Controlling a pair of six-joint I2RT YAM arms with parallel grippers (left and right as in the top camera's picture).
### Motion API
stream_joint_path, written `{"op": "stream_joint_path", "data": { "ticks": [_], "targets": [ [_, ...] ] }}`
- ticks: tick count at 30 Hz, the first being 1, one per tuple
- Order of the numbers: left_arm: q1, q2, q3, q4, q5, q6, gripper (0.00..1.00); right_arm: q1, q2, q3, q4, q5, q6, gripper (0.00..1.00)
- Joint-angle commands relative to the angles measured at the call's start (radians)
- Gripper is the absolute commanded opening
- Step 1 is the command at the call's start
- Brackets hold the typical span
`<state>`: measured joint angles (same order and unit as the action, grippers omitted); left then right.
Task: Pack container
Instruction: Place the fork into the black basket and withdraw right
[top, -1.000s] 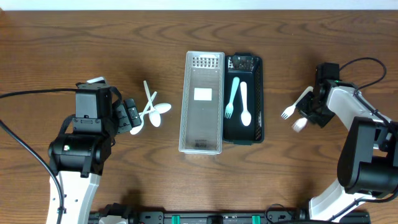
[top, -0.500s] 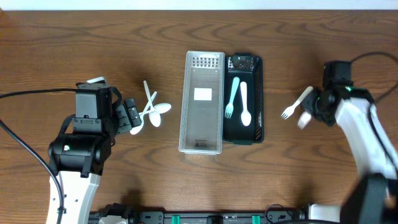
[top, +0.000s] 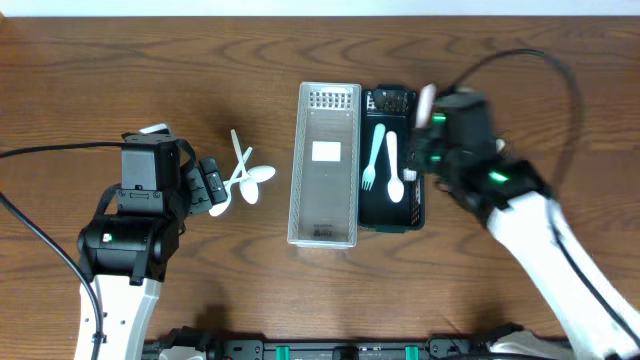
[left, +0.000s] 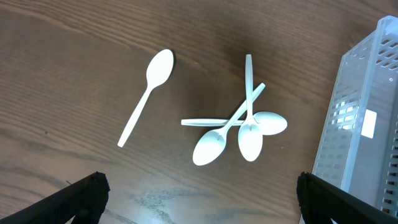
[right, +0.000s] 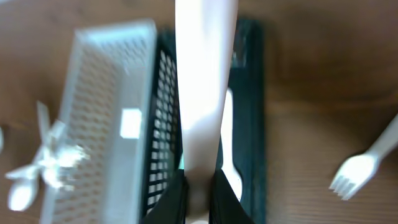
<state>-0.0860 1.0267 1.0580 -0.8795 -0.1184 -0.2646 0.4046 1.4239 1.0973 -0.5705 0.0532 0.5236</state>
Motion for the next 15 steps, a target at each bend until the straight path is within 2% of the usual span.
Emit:
{"op": "stream_joint_path", "data": {
  "ticks": [1,4,8,13,15],
  "targets": [
    [0.005,0.005,0.017,-0.002,-0.005,0.009,0.98,0.035,0.143,-0.016,0.036,0.063,0.014,0.01],
    [0.005,0.005,0.017,-0.002,-0.005,0.009,0.98,0.041,0.25,-0.016,0.079,0.063,0.014,0.04],
    [0.005,0.005,0.017,-0.002,-0.005,0.009,0.98,0.041,0.294,-0.008,0.085,0.051,0.01,0.29],
    [0.005,0.005,0.017,-0.002,-0.005,0.009,0.98,0.033,0.2,0.039,0.031,0.056,-0.05,0.63],
    [0.005,0.005,0.017,-0.002,-0.005,0.009,0.98,0.011,0.144,0.052,0.031,0.071,-0.05,0.66]
  ]
}}
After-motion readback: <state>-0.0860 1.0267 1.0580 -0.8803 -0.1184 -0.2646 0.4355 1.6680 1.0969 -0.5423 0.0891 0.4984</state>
